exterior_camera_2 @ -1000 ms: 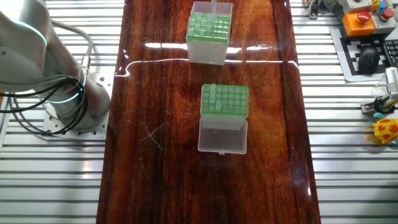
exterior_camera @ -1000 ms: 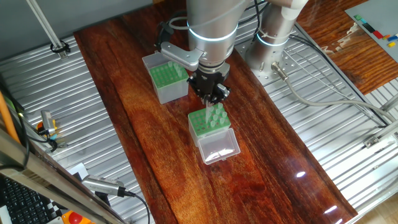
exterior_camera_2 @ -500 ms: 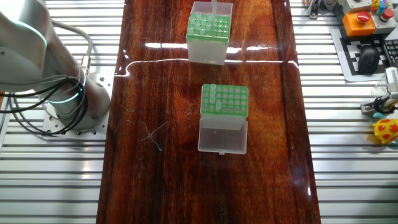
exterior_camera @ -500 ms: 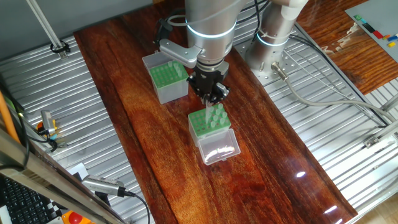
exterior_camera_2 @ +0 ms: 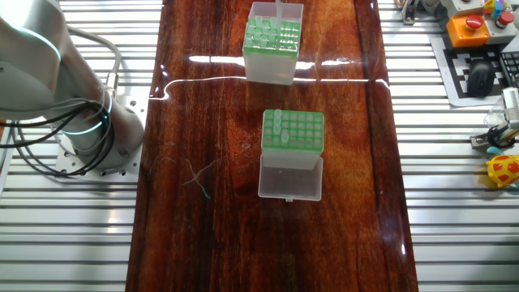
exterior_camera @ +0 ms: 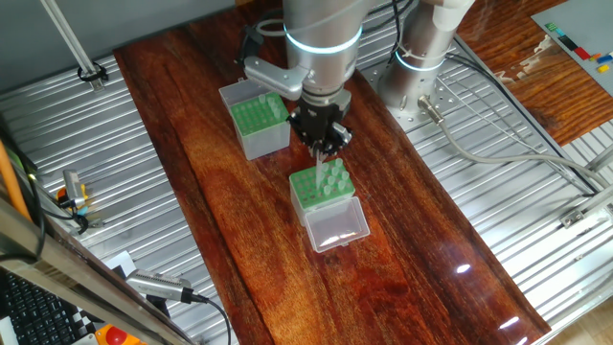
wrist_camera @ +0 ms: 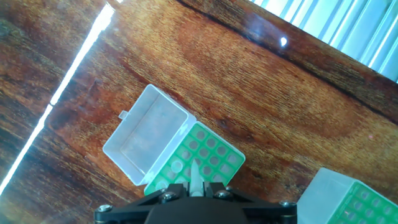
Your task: Transfer all large pipette tips from one holder to another
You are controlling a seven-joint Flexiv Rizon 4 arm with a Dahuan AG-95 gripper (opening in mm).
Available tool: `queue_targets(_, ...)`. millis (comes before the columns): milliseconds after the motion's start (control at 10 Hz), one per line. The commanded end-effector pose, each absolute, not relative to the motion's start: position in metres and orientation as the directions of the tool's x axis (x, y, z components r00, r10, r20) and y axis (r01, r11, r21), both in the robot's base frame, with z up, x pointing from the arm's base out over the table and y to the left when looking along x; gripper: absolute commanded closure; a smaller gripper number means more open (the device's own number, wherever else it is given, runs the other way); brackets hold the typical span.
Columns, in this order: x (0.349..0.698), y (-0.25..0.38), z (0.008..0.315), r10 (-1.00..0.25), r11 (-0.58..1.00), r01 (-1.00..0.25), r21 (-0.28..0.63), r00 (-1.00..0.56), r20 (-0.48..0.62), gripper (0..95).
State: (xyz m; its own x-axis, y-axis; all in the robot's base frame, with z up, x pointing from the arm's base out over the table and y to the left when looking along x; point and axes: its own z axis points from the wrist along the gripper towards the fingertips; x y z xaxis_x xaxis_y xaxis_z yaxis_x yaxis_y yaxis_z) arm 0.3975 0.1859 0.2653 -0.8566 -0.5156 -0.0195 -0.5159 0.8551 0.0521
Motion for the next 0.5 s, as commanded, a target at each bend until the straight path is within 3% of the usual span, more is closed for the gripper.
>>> queue_targets(100,0.395,0.184,0.266,-0.517,0.854,-0.518,0.053,-0.855,-0.023,95.0)
queue_targets(500,0.389,0.183,0.281,-0.519,0.853,-0.519,0.056,-0.855,-0.022,95.0)
